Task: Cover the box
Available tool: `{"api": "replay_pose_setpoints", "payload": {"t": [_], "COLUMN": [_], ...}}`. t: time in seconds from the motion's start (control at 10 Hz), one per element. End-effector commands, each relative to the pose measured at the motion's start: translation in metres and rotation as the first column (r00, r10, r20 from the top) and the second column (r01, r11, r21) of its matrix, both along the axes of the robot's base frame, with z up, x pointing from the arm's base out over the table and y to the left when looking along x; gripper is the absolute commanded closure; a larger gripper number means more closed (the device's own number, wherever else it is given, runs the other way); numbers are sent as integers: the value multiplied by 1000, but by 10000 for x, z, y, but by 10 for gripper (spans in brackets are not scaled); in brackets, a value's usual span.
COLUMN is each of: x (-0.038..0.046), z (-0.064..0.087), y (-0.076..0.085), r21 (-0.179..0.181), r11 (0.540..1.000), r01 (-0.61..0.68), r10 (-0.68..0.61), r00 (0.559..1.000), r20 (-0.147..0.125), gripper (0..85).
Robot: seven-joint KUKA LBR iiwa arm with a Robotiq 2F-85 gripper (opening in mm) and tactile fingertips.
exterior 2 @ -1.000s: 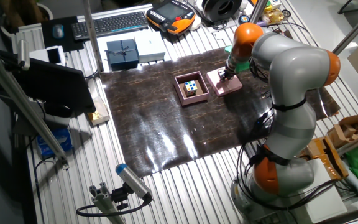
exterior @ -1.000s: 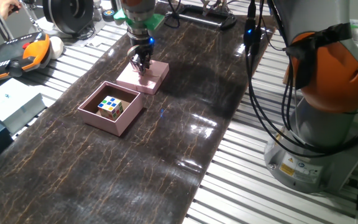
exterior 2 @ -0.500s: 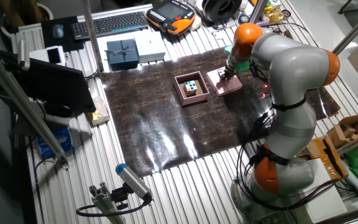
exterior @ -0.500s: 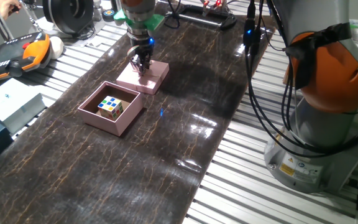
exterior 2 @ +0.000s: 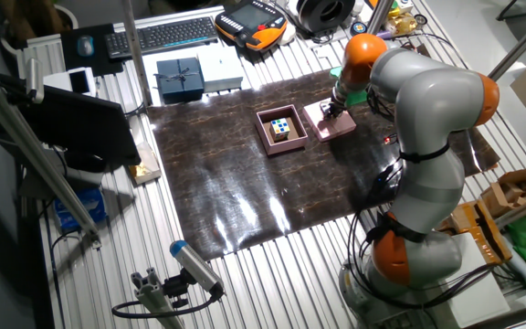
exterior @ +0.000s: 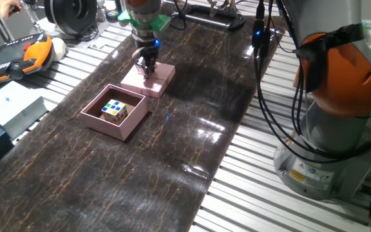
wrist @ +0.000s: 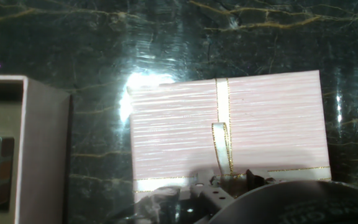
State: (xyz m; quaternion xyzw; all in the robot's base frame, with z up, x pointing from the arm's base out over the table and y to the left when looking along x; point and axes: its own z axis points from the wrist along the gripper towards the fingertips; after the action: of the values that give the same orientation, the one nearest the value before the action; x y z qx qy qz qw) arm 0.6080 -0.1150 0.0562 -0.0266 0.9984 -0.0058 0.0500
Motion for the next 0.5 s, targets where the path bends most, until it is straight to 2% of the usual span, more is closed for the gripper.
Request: {"api": "replay_pose_setpoints", "payload": {"t": [0.0, 0.2, 0.4], "x": [-1, -3, -3], "z": [-1, 8, 11], "y": [0, -1, -2], "r21": [3, 2, 13], "r11": [1000, 1000, 1000], "r01": [0, -8, -11], "r10": [0, 8, 11], "r00": [1000, 1000, 1000], "r20": [0, -2, -6], "gripper": [573, 673, 843]}}
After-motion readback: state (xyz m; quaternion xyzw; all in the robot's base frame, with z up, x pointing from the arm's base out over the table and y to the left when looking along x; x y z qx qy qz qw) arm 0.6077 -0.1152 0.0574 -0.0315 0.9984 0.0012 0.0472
